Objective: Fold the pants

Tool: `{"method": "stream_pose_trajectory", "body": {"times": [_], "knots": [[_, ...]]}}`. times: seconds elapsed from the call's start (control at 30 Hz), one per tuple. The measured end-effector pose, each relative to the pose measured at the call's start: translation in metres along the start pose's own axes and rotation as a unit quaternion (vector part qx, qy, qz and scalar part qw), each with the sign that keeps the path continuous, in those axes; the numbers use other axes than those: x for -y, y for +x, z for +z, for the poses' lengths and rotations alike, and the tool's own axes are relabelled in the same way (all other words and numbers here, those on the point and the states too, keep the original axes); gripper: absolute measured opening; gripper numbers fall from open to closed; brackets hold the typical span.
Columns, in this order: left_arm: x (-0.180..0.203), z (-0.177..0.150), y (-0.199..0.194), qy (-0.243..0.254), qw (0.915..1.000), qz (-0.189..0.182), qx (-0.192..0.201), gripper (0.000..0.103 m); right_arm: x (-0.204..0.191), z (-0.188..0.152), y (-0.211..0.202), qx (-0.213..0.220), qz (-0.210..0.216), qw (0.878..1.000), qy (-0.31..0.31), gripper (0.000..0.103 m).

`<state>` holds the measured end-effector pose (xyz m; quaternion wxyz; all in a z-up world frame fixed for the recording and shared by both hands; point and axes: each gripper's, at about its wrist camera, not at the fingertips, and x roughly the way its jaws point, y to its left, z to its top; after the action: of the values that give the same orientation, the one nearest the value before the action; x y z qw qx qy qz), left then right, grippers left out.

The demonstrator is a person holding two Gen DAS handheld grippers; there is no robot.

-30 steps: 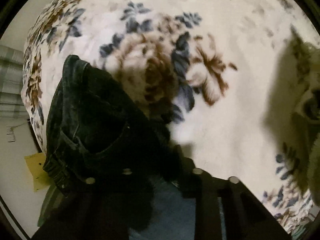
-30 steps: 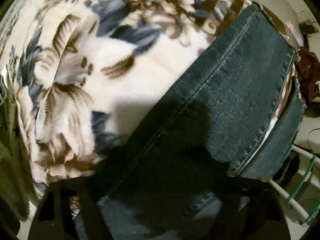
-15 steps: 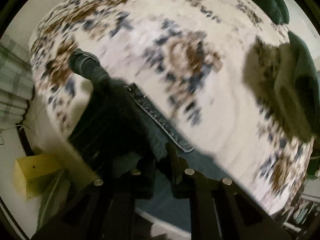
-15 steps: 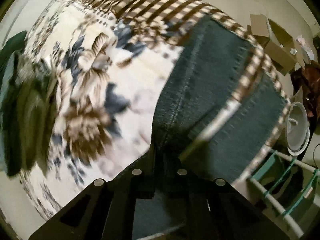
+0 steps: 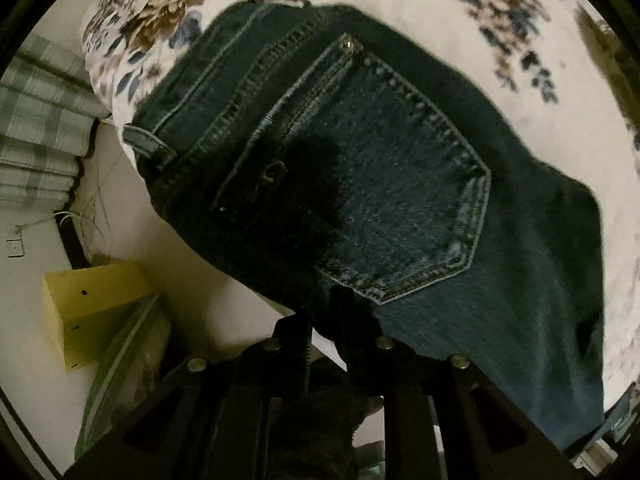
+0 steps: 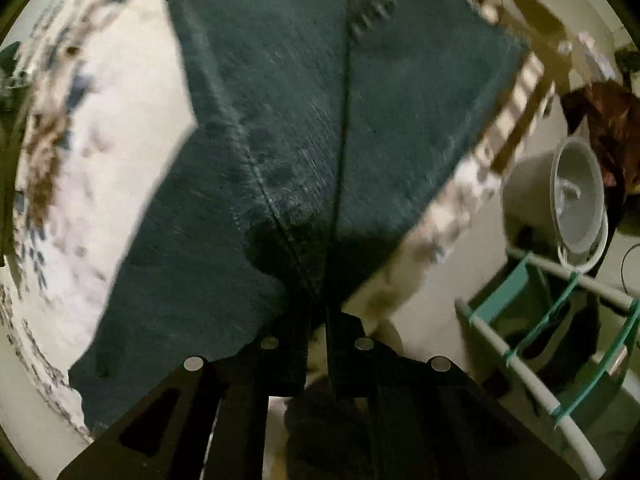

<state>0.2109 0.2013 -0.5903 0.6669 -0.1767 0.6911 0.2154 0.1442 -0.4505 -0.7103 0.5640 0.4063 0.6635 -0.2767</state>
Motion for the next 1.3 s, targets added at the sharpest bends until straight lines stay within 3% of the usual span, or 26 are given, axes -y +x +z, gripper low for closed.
{"method": "stream_pose_trajectory", "body": {"times": [0.03, 0.1, 0.13, 0.2, 0.23, 0.27, 0.3, 0.47, 0.6, 0.67, 0.73, 0.83, 0.93, 1.0, 1.07, 1.1, 1.17, 1.3], "knots": [[0.000, 0.000, -0.007, 0.003, 1.0000, -0.003, 0.004, 0.016, 0.004, 0.000, -0.004, -0.001, 0.003, 1.000, -0.004, 0.032], [-0.004, -0.007, -0.018, 0.004, 0.9998, -0.002, 0.018, 0.022, 0.011, 0.000, -0.024, 0.013, 0.003, 1.000, -0.019, 0.044], [-0.004, -0.008, -0.023, 0.004, 0.9996, 0.004, 0.026, 0.030, 0.013, 0.001, -0.039, 0.031, 0.005, 0.999, -0.027, 0.048], [-0.004, -0.010, -0.033, 0.005, 0.9989, 0.013, 0.044, 0.058, 0.013, 0.005, -0.067, 0.073, 0.004, 0.996, -0.042, 0.057], [-0.004, -0.011, -0.037, 0.006, 0.9982, 0.022, 0.056, 0.079, 0.011, 0.010, -0.079, 0.095, 0.005, 0.994, -0.051, 0.065], [-0.002, -0.013, -0.042, 0.007, 0.9966, 0.038, 0.073, 0.082, 0.004, 0.017, -0.086, 0.113, 0.007, 0.991, -0.065, 0.068], [-0.001, -0.013, -0.044, 0.007, 0.9955, 0.046, 0.082, 0.082, -0.005, 0.026, -0.089, 0.123, 0.003, 0.989, -0.078, 0.073], [0.019, -0.018, -0.035, 0.027, 0.9943, 0.058, 0.086, 0.082, -0.074, 0.079, -0.070, 0.182, -0.047, 0.971, -0.150, 0.073], [0.039, -0.022, -0.033, 0.058, 0.9917, 0.062, 0.097, 0.082, -0.117, 0.105, -0.044, 0.196, -0.118, 0.948, -0.222, 0.073], [0.047, -0.025, -0.034, 0.067, 0.9913, 0.058, 0.096, 0.082, -0.111, 0.111, -0.037, 0.196, -0.160, 0.939, -0.233, 0.072], [0.052, -0.028, -0.034, 0.074, 0.9910, 0.057, 0.096, 0.082, -0.077, 0.111, -0.051, 0.219, -0.190, 0.934, -0.209, 0.072], [0.058, -0.034, -0.030, 0.085, 0.9911, 0.053, 0.088, 0.082, -0.005, 0.112, -0.079, 0.228, -0.204, 0.944, -0.127, 0.072], [0.061, -0.040, -0.023, 0.096, 0.9908, 0.056, 0.077, 0.082, 0.080, 0.113, -0.099, 0.208, -0.185, 0.960, -0.036, 0.072], [0.062, -0.043, -0.019, 0.099, 0.9909, 0.059, 0.069, 0.082, 0.128, 0.113, -0.108, 0.187, -0.123, 0.974, 0.037, 0.072], [0.064, -0.047, -0.018, 0.103, 0.9903, 0.063, 0.068, 0.082, 0.146, 0.108, -0.114, 0.178, -0.061, 0.979, 0.083, 0.073], [0.066, -0.049, -0.019, 0.108, 0.9895, 0.066, 0.070, 0.082, 0.147, 0.107, -0.118, 0.178, -0.031, 0.979, 0.094, 0.073], [0.072, -0.054, -0.021, 0.120, 0.9873, 0.070, 0.078, 0.082, 0.117, 0.101, -0.119, 0.183, -0.018, 0.980, 0.071, 0.073], [0.090, -0.061, -0.025, 0.151, 0.9813, 0.078, 0.089, 0.082, 0.009, 0.098, -0.101, 0.187, -0.020, 0.981, -0.040, 0.073]]}}
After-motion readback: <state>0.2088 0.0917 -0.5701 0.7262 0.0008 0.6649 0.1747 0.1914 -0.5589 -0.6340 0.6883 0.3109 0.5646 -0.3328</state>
